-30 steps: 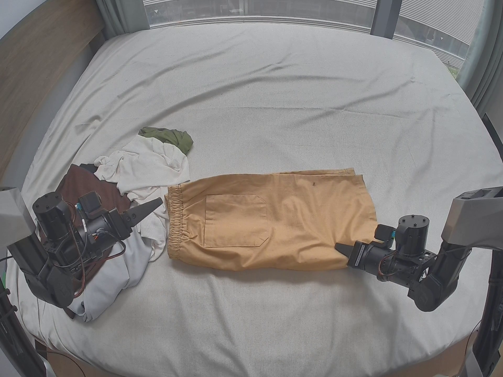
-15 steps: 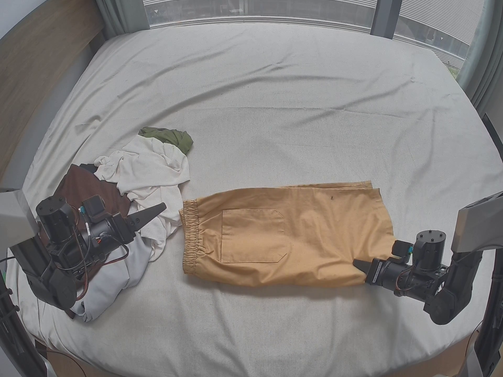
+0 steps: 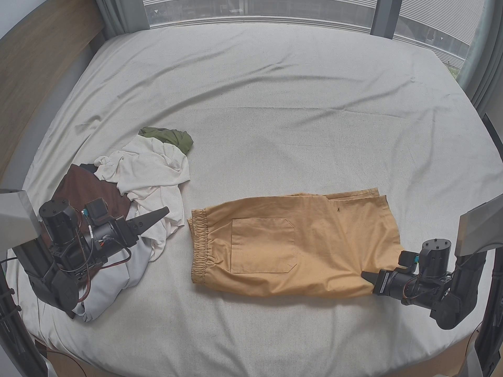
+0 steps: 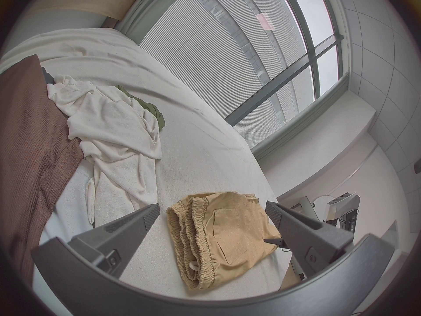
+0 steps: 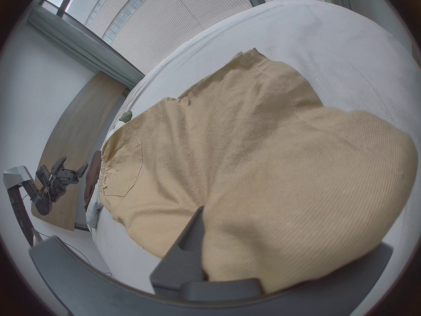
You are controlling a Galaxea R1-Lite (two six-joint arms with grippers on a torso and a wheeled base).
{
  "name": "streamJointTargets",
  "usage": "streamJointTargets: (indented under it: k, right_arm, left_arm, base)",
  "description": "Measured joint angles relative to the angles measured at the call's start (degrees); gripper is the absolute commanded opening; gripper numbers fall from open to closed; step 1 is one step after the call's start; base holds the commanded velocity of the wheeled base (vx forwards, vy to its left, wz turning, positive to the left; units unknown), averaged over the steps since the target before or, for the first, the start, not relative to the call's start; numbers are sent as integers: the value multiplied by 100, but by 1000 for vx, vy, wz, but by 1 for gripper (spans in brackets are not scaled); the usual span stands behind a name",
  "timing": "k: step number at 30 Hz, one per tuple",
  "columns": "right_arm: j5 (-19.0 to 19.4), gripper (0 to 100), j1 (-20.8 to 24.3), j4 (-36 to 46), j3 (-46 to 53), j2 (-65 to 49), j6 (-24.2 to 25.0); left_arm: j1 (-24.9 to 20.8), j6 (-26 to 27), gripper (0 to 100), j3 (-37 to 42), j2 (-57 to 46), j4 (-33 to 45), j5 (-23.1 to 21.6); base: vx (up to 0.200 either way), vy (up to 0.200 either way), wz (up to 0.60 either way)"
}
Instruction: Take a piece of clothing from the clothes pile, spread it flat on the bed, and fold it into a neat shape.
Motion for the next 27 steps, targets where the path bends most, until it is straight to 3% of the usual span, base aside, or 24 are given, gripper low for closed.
streamJointTargets:
  k: [7, 8, 17, 27]
  right_arm:
    - [0, 0, 37, -188, -51, 37, 46]
    - [0, 100, 48, -188, -79, 48, 60]
    - [-27, 100, 6, -207, -151, -27, 74]
    - [33, 100, -968, -199, -215, -557, 11]
  left_arm:
    - [-33, 0, 100, 18, 6, 4, 0]
    - [-44, 0, 100, 33, 6, 4, 0]
    - [-290, 2, 100, 236, 61, 1, -7]
    - [-491, 16, 100, 368, 233, 1, 9]
  base:
    - [0, 0, 0]
    - [0, 0, 0]
    - [0, 0, 0]
    - [0, 0, 0]
